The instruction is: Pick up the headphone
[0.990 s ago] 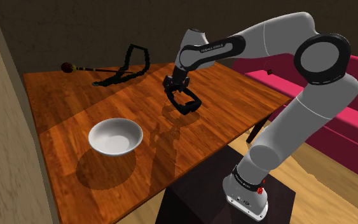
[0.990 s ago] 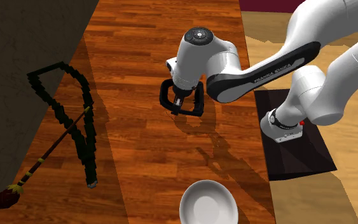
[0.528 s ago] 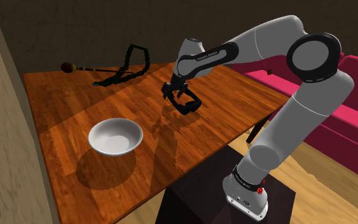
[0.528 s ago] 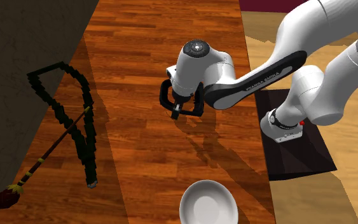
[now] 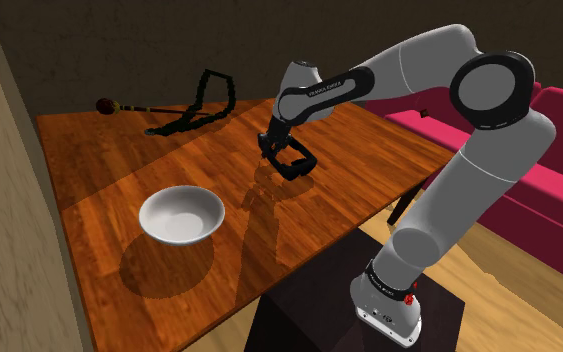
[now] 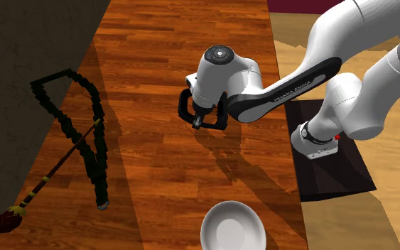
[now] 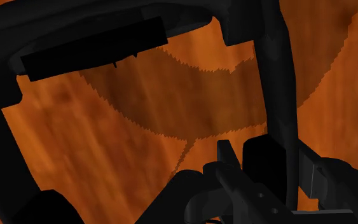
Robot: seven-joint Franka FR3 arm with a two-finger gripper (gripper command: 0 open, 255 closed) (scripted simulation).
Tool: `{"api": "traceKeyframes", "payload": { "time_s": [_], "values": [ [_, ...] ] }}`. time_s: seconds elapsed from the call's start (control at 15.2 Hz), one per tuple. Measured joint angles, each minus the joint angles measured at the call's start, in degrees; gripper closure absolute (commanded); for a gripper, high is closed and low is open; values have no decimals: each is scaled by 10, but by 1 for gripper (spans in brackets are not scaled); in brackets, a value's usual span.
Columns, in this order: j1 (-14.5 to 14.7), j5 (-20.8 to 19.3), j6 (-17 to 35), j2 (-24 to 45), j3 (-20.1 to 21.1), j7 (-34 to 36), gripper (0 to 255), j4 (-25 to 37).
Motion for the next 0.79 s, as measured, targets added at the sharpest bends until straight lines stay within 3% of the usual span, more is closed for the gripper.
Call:
{"api": "traceKeyframes", "payload": {
  "time_s": [0.26,0.79],
  "values": [
    [0,0,-3,-2,0,0,255,0],
    [0,-1,-61,-28,0,1,255,32]
  ]
}}
